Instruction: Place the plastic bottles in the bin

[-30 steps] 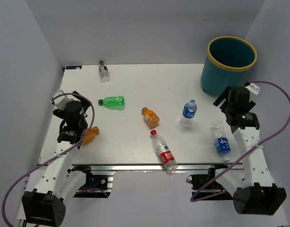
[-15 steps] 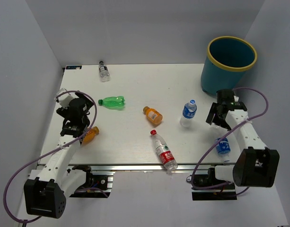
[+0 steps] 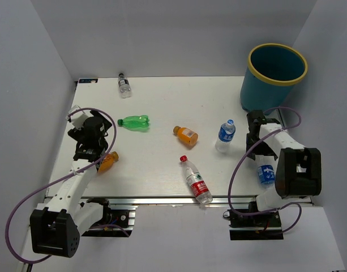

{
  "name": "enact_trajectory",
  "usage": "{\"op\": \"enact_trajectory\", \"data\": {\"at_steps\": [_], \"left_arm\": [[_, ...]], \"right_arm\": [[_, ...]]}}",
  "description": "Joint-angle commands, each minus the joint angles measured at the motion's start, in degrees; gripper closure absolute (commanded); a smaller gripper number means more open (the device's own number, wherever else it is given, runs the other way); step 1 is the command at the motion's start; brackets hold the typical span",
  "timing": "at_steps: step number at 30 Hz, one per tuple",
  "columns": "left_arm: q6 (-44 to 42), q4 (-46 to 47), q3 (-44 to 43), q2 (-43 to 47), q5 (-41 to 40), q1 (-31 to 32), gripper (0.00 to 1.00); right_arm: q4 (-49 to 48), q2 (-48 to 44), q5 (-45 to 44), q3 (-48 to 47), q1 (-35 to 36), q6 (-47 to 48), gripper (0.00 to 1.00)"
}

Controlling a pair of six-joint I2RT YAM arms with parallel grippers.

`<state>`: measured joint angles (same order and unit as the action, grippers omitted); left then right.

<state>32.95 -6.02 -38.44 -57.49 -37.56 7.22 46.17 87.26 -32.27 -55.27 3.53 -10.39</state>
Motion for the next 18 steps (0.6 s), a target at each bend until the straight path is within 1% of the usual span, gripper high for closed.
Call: {"op": "enact_trajectory", "data": {"at_steps": [1, 4, 6, 9, 10, 14, 15, 16, 18], "left_arm": [[-0.5, -0.2, -1.9, 1.2, -1.7, -0.4, 0.02], [-0.6, -0.8, -2.1, 1.2, -2.6, -0.5, 0.02], [-0.6, -0.9, -2.1, 1.3, -3.1, -0.4, 0.02], [-0.3, -1.3, -2.3, 1.5, -3.6, -0.4, 0.02], [-0.2, -2.0, -2.3, 1.5, -3.9, -0.4, 0.02], [0.0, -2.9, -2.7, 2.0, -4.9, -0.4, 0.02], [0.1, -2.9, -2.5, 2.5, -4.9, -0.5, 0.02], [0.1, -2.7, -2.4, 2.7, -4.8, -0.4, 0.02], [-0.1, -2.3, -2.3, 3.3, -4.2, -0.4, 0.02]], "right_arm": [[-2.2, 1.8, -2.1, 0.2, 0.2, 1.8, 0.11], [-2.8, 5.0, -4.0, 0.2, 0.1, 1.2, 0.11], [-3.6, 6.9, -2.4, 0.0, -0.1, 0.9, 0.11], [-4.1, 9.1, 1.5, -1.2, -0.1, 0.8, 0.19], [-4.7, 9.2, 2.2, -1.6, -0.1, 0.8, 0.24], [-9.5, 7.5, 4.5, -0.2, -0.2, 1.3, 0.35], [-10.1, 6.9, 5.0, 0.0, -0.1, 1.3, 0.4], [-10.8, 6.7, 5.2, 0.0, -0.1, 1.1, 0.51], [-10.6, 5.8, 5.9, -1.0, -0.2, 0.6, 0.62]]}}
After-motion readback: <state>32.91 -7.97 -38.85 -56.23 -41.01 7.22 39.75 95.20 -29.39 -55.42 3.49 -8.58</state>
